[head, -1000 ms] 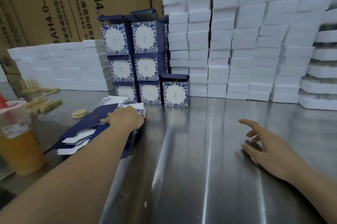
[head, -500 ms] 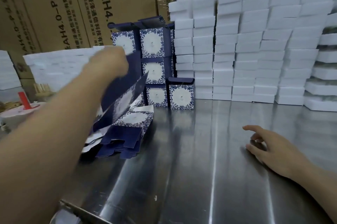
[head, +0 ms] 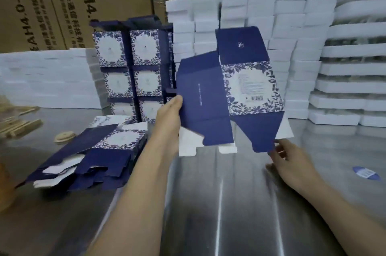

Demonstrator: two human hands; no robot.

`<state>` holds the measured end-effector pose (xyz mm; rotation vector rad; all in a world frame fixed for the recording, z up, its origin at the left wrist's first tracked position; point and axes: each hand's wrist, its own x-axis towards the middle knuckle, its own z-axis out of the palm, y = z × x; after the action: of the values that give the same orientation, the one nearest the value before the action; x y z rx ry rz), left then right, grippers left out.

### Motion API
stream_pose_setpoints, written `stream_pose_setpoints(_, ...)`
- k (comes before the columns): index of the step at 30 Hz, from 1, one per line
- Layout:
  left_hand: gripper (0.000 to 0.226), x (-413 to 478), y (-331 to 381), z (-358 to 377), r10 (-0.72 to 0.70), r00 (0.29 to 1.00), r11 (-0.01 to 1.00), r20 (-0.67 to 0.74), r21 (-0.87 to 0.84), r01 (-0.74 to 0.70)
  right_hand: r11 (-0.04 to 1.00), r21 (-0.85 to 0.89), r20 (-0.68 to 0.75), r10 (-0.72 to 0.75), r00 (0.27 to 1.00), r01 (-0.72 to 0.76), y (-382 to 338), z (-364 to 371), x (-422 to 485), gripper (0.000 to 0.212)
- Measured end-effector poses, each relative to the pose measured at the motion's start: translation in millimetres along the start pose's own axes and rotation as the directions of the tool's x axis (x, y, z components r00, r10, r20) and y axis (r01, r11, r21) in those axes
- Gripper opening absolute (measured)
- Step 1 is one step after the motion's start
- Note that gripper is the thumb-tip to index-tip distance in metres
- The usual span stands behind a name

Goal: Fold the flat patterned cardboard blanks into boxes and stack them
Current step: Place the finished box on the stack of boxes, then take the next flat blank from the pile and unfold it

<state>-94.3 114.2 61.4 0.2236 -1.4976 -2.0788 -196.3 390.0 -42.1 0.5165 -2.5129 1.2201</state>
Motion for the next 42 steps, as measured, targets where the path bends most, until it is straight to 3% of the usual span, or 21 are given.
stream_pose_setpoints(2, 0.031, 7, -40, -4, -0.147, 0.989, 0.985, 0.014, -0.089, 0.147, 0.997, 0.052, -0.078, 0.052, 0.996, -0.048, 6, -6, 2, 0.019)
stream_pose_setpoints(4, 0.032, 9, -62, -6, -0.226, 0.973, 0.965, 0.042, -0.124, 0.230, 0.970, 0.221, -0.105, 0.132, 0.986, -0.106, 9, -12, 5, 0.020)
stream_pose_setpoints(7, 0.031, 11, -77, -2, -0.273, 0.958, 0.953, 0.085, -0.111, 0.281, 0.794, 0.578, -0.093, 0.295, 0.951, -0.189, 2, -20, 9, 0.018)
stream_pose_setpoints(9, 0.029, 12, -81, 1, -0.274, 0.960, 0.956, 0.056, -0.092, 0.278, 0.688, 0.705, -0.102, 0.340, 0.935, -0.173, -3, -24, 12, 0.018)
stream_pose_setpoints(12, 0.032, 16, -82, 2, -0.267, 0.963, 0.957, 0.048, -0.108, 0.271, 0.649, 0.748, -0.138, 0.356, 0.924, -0.138, -10, -27, 15, 0.018)
stream_pose_setpoints(18, 0.034, 16, -78, 1, -0.247, 0.963, 0.965, 0.104, -0.062, 0.254, 0.719, 0.690, -0.132, 0.238, 0.962, -0.083, -24, -22, 7, 0.043)
stream_pose_setpoints(23, 0.045, 7, -75, 7, -0.356, 0.921, 0.928, 0.157, -0.053, 0.368, 0.748, 0.658, -0.120, 0.213, 0.970, -0.083, -31, -16, 3, 0.054)
stream_pose_setpoints(27, 0.048, -1, -67, 14, -0.288, 0.923, 0.934, 0.255, -0.137, 0.329, 0.731, 0.680, -0.120, 0.196, 0.973, -0.063, -43, -16, -6, 0.046)
stream_pose_setpoints(31, 0.040, -13, -58, 22, -0.235, 0.887, 0.951, 0.397, -0.093, 0.293, 0.669, 0.743, -0.113, 0.168, 0.979, -0.029, -52, -15, -9, 0.037)
stream_pose_setpoints(33, 0.065, -16, -59, 28, -0.238, 0.870, 0.964, 0.433, -0.006, 0.267, 0.625, 0.780, -0.051, 0.116, 0.992, -0.033, -57, -14, -9, 0.029)
stream_pose_setpoints(37, 0.124, -25, -69, 41, -0.163, 0.894, 0.983, 0.417, -0.010, 0.184, 0.490, 0.847, 0.179, 0.105, 0.978, -0.207, -63, -11, -20, 0.033)
stream_pose_setpoints(42, 0.120, -21, -84, 42, 0.111, 0.961, 0.969, 0.254, 0.185, -0.161, 0.423, 0.876, 0.231, 0.053, 0.971, -0.232, -67, -14, -26, 0.027)
